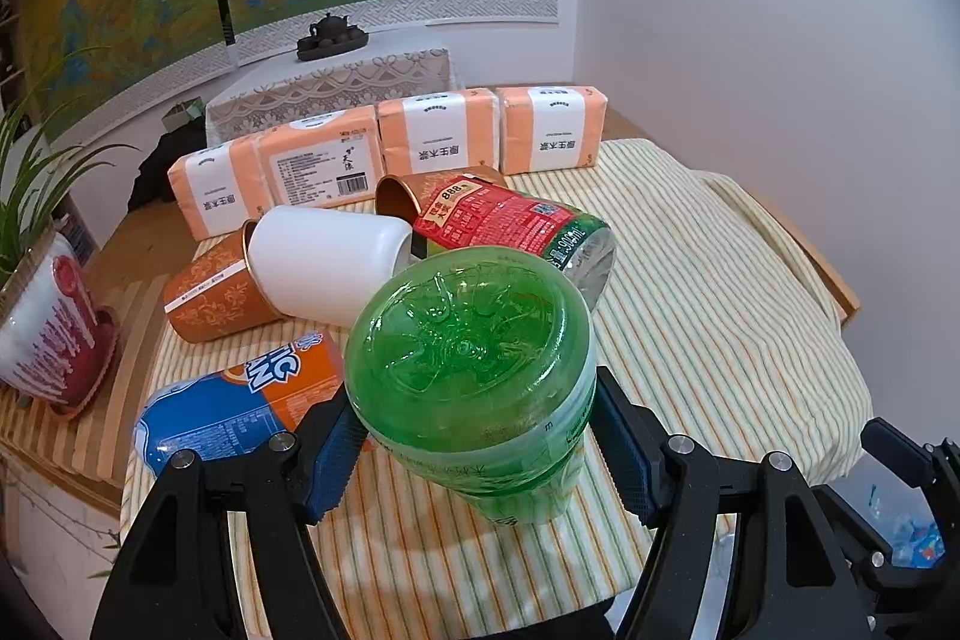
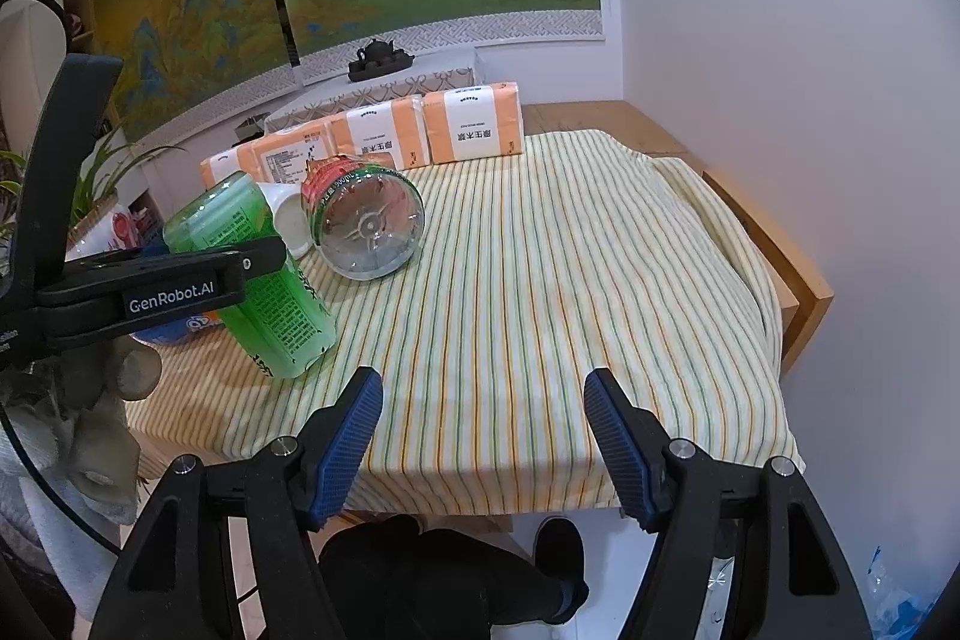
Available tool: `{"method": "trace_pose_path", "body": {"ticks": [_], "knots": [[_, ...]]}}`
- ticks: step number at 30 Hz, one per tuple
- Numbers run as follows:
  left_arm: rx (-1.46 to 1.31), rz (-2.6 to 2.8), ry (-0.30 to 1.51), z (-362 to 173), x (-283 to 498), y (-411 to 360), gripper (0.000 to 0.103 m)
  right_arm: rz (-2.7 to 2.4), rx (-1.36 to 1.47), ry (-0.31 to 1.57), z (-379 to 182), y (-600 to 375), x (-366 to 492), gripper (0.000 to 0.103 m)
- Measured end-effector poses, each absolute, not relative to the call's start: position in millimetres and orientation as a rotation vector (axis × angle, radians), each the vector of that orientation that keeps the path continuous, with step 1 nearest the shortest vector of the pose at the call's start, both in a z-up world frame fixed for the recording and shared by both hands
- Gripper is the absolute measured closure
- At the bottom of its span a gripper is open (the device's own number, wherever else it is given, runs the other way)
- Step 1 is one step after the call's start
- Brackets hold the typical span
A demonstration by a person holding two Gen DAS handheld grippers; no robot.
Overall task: Flip cup upside down
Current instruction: 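Rotate the green bottle with the left gripper until it stands vertical, then lower the green bottle onto the cloth and open the left gripper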
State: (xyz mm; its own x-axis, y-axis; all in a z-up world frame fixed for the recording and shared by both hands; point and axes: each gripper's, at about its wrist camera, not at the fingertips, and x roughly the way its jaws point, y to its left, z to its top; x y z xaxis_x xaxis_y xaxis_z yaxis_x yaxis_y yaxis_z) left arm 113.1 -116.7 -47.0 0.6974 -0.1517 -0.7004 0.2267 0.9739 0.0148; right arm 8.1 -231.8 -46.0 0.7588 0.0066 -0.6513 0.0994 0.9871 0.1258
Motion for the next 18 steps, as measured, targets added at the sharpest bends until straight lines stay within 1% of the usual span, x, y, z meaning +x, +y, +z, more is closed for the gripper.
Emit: {"method": "trace_pose_path", "body": {"ticks": [18], "knots": [[0.089, -0.276, 0.760, -50.0, 115.1, -122.6, 0.029, -0.050, 0.164, 0.716, -47.0, -233.5, 11.0, 0.037]]}}
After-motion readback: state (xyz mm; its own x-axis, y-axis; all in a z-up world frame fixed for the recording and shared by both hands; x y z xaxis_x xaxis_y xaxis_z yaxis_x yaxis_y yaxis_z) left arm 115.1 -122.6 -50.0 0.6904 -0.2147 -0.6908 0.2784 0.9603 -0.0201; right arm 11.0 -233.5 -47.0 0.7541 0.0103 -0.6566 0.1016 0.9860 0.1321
